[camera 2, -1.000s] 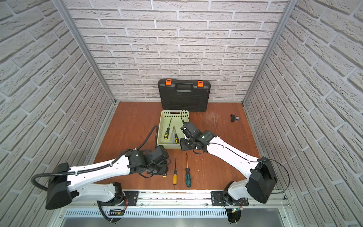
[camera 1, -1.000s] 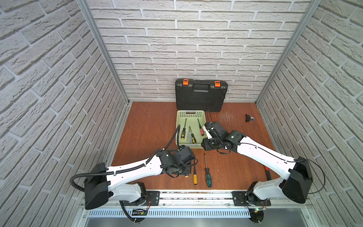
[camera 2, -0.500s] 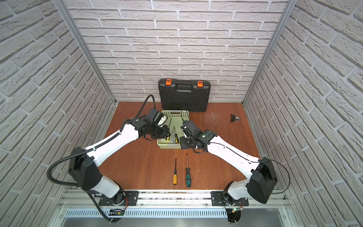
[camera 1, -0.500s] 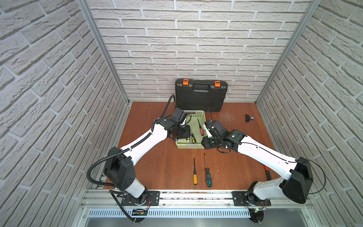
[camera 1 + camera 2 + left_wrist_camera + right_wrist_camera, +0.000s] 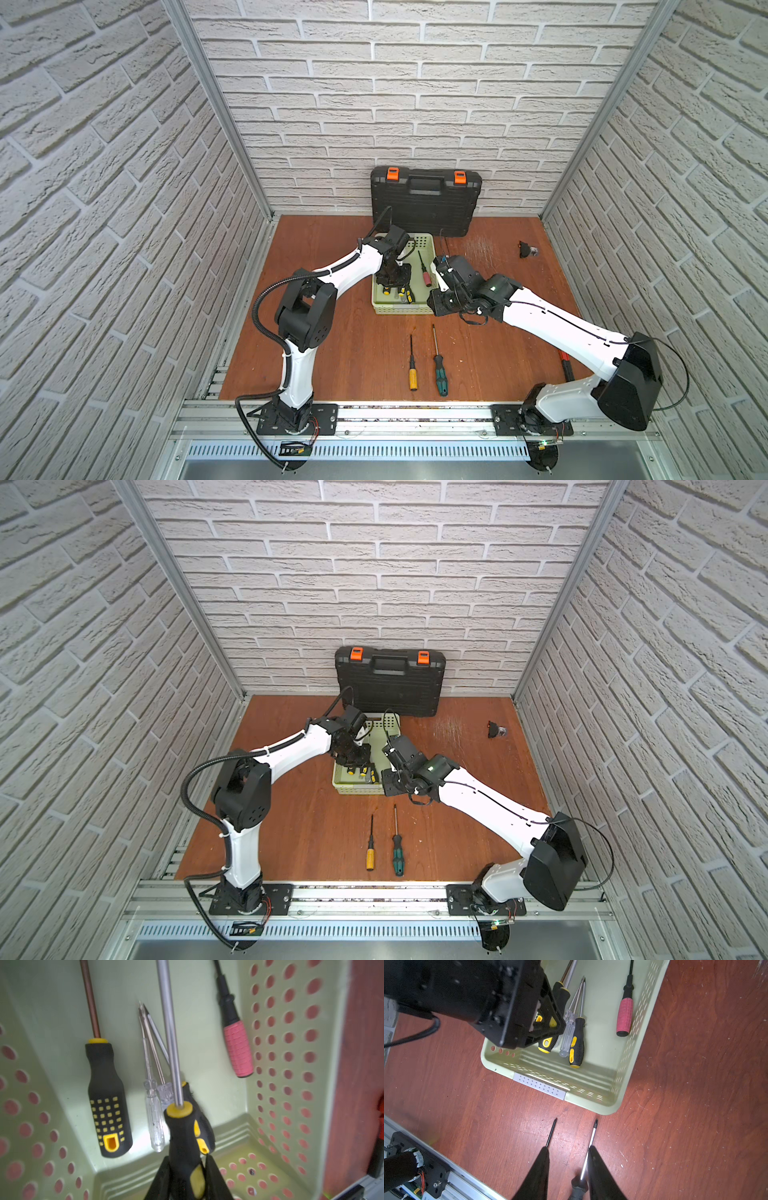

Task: Put the screwdriver in the bin
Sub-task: Place the screwdriver in the bin.

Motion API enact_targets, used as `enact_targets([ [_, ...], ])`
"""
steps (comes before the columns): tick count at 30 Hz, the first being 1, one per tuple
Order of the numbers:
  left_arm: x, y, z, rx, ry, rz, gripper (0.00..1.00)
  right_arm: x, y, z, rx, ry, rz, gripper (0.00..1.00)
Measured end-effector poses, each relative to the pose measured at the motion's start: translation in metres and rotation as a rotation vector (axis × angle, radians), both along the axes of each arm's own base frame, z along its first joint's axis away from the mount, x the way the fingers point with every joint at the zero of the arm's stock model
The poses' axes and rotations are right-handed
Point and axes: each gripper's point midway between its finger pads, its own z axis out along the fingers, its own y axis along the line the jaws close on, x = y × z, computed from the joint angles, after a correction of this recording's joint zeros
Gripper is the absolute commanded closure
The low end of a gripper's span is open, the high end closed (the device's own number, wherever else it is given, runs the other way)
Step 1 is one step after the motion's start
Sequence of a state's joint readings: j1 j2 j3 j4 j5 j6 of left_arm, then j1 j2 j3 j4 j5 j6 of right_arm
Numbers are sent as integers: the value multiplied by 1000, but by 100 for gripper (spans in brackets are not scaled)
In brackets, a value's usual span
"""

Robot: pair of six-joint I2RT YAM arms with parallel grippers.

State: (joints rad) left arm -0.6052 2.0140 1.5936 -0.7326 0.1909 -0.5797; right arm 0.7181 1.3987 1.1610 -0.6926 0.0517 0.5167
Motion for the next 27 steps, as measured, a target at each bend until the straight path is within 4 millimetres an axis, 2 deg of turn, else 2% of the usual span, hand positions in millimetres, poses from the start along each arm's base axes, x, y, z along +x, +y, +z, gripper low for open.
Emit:
enact_targets([
  [3,0,3,-10,26,9,5,94,-1,-1,-3,-7,6,2,67],
  [10,3,8,-13,59,-4,14,93,-1,-1,-6,-19,9,14,66],
  [19,2,14,-27,95,10,22,91,-1,-1,-12,-36,20,23,66],
  [24,3,14,-31,101,13,23,82,-2,-2,-12,-40,22,23,66],
  [27,3,14,-33,103,15,23,72,-3,-3,-13,-45,28,23,66],
])
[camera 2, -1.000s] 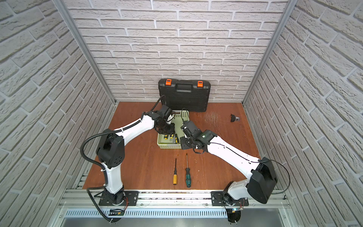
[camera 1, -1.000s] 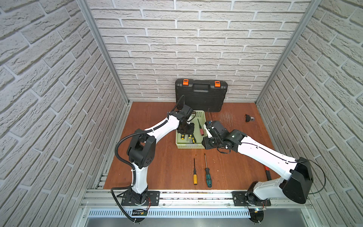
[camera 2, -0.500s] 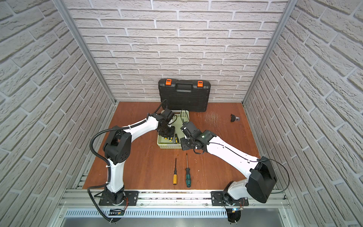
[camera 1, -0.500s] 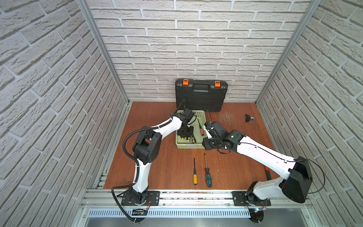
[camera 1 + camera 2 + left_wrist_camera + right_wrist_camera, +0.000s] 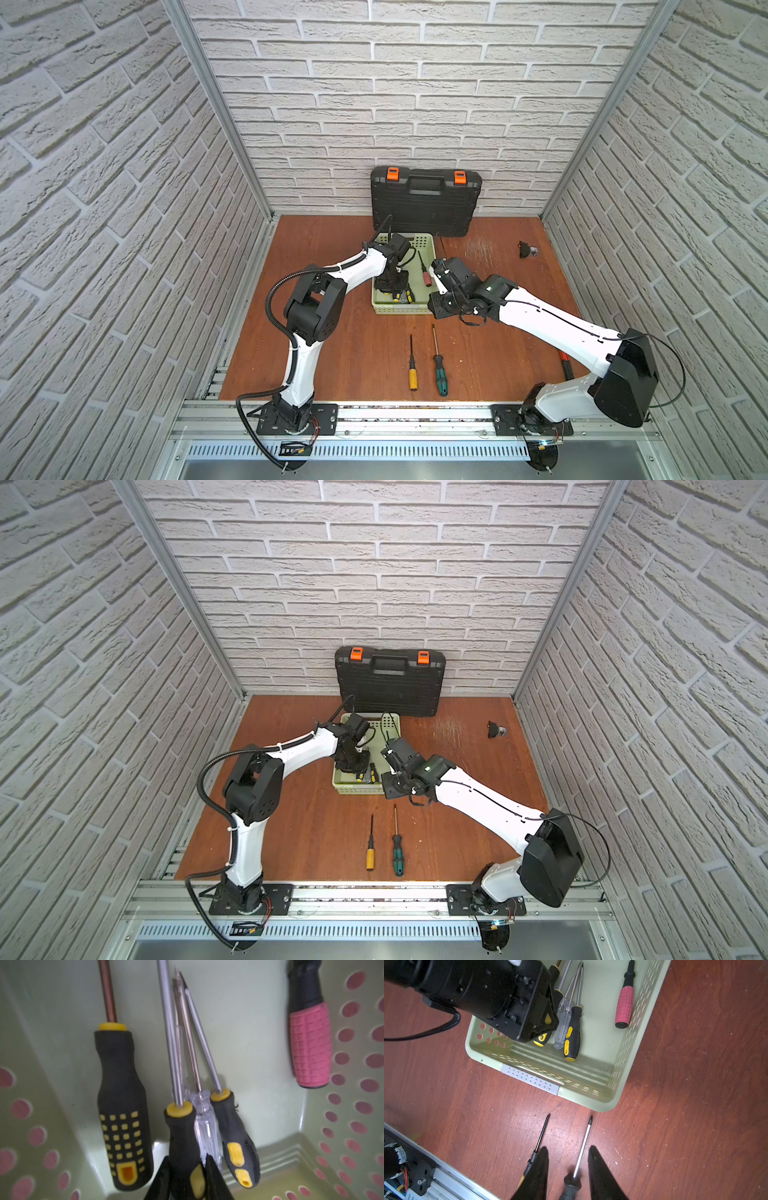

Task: Put the screwdriver in the bin
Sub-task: Place the screwdriver in the bin, then pick up the screwdriver from the bottom-center of the table.

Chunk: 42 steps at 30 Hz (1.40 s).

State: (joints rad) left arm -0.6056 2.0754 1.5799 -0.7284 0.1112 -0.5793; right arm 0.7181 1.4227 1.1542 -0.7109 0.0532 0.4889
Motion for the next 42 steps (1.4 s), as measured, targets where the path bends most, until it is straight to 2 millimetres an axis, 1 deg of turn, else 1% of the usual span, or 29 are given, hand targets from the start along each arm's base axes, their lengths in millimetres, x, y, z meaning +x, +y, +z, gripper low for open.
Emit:
enact_targets([
  [3,1,0,0,-1,-4,2,67,-1,-1,0,-5,4,-1,65],
  [9,0,1,-2,-1,-3,2,64,-1,-1,0,-6,6,-1,66],
  [10,-1,1,-1,-2,-5,2,62,-1,-1,0,-6,6,-2,66],
  [12,-2,2,2,-6,-8,4,60,-1,-1,0,-6,6,-3,66],
  [14,-3,2,9,-15,-20,5,56,-2,-2,-1,-8,10,-5,66],
  [17,-3,2,30,-40,-58,5,52,-5,-4,-2,-15,20,-9,65],
  [22,-5,4,83,-107,-159,0,50,-15,-3,5,-16,13,-12,63],
  [24,-9,7,100,-130,-192,0,50,-22,-4,7,-17,9,-13,62],
  [25,-13,10,107,-140,-207,1,50,-27,-4,8,-18,8,-12,61],
  [27,-22,16,115,-152,-224,3,50,-36,-6,5,-25,15,-14,60],
  [29,-32,24,117,-157,-235,11,49,-47,-8,-4,-39,36,-18,59],
  [33,-53,41,116,-162,-248,34,49,-70,-15,-34,-89,108,-33,55],
  [37,-73,59,117,-170,-274,68,49,-90,-16,-62,-143,171,-39,51],
  [42,-89,80,122,-172,-315,125,49,-102,-14,-92,-207,226,-67,49],
])
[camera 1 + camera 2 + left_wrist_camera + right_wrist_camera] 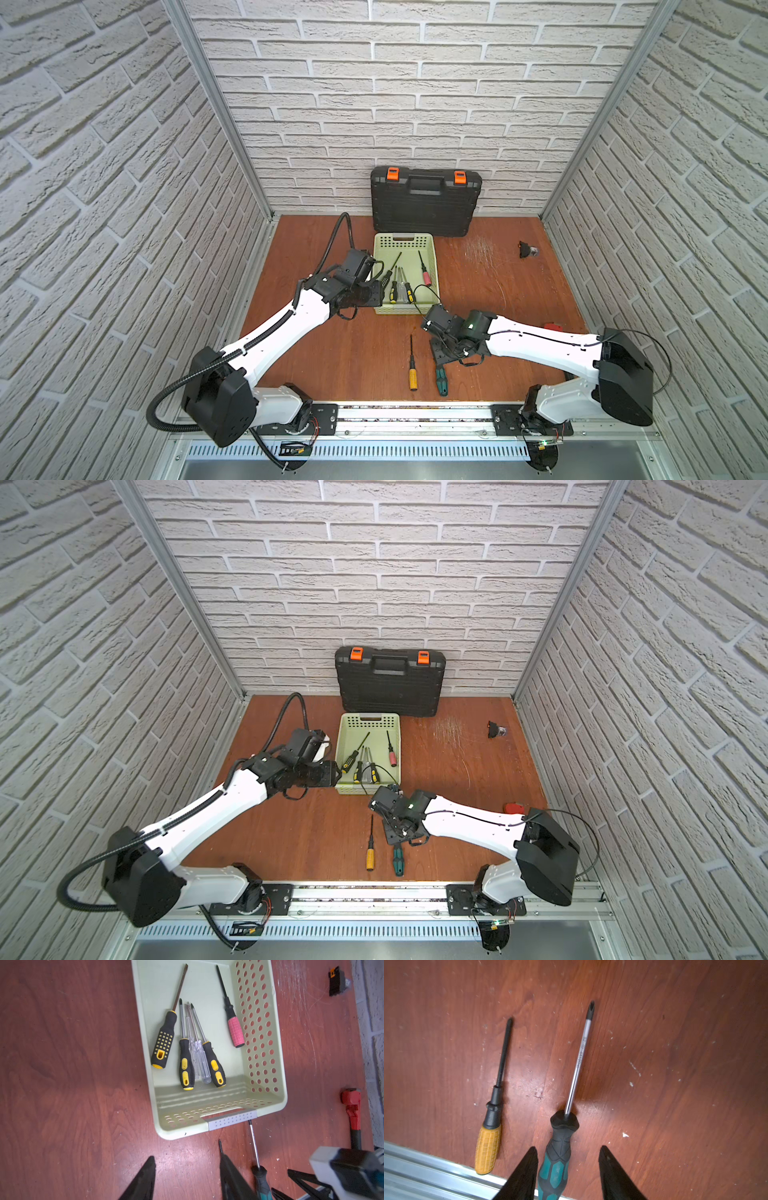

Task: Put the screwdriver in the bin
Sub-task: Pick up the screwdriver from the bottom-center of the table.

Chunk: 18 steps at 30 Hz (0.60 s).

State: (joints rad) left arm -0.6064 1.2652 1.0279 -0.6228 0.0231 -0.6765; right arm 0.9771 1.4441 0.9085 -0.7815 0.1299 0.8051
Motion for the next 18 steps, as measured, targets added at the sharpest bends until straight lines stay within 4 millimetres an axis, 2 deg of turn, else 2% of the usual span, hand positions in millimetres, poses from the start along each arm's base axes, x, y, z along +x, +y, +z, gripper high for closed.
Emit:
enact_targets([
  [9,-23,32,-3,24,-45,111,48,-14,3,-26,-44,60,-35,50],
  [18,-23,41,-7,57,-59,155,48,-30,9,-39,-59,105,-33,56],
])
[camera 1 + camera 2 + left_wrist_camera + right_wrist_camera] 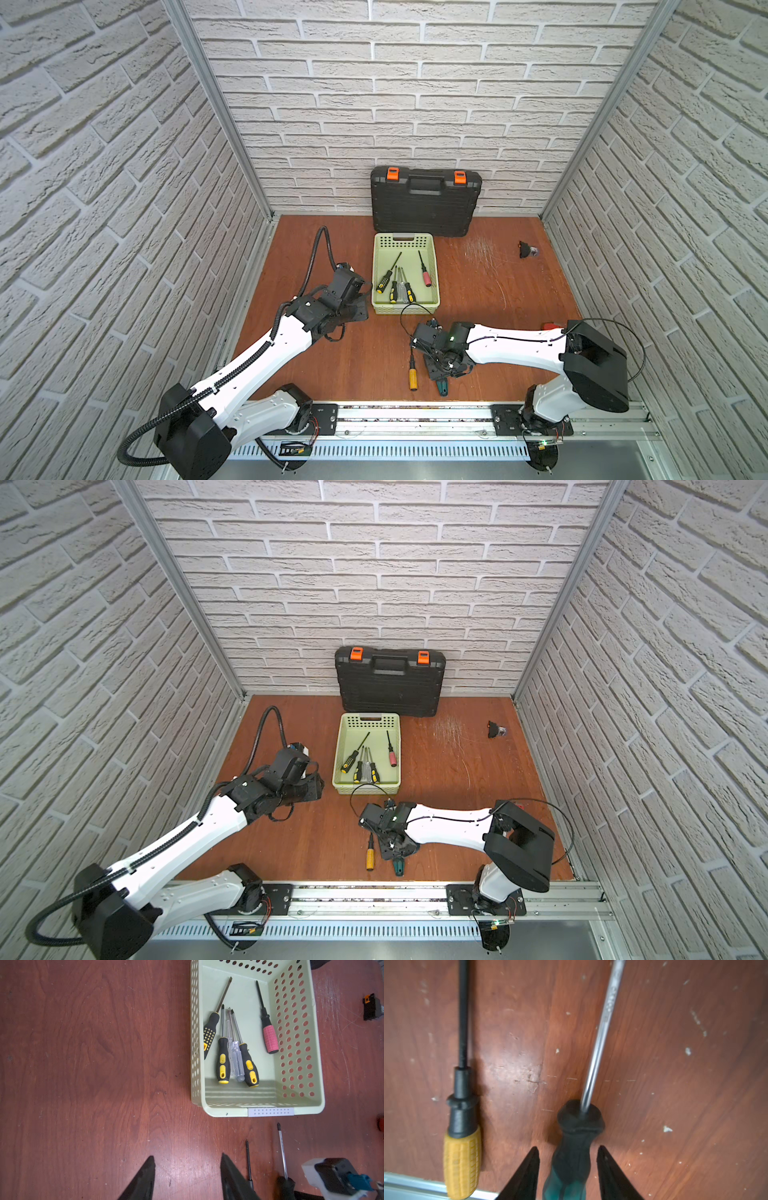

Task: Put the screwdriver in the bin
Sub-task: Pick up the screwdriver from the bottom-center of the table.

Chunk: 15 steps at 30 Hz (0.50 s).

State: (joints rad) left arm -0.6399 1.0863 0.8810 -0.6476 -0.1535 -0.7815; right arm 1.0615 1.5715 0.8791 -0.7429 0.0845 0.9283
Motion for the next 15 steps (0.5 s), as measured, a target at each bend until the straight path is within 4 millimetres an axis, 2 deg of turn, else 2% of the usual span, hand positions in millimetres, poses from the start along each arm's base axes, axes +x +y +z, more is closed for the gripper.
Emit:
enact_targets([
  [6,0,4,0,21,-4,11,48,1,1,-4,-2,2,-8,59],
  [15,-3,10,2,34,-12,18,48,1,4,-9,-3,7,-9,84],
])
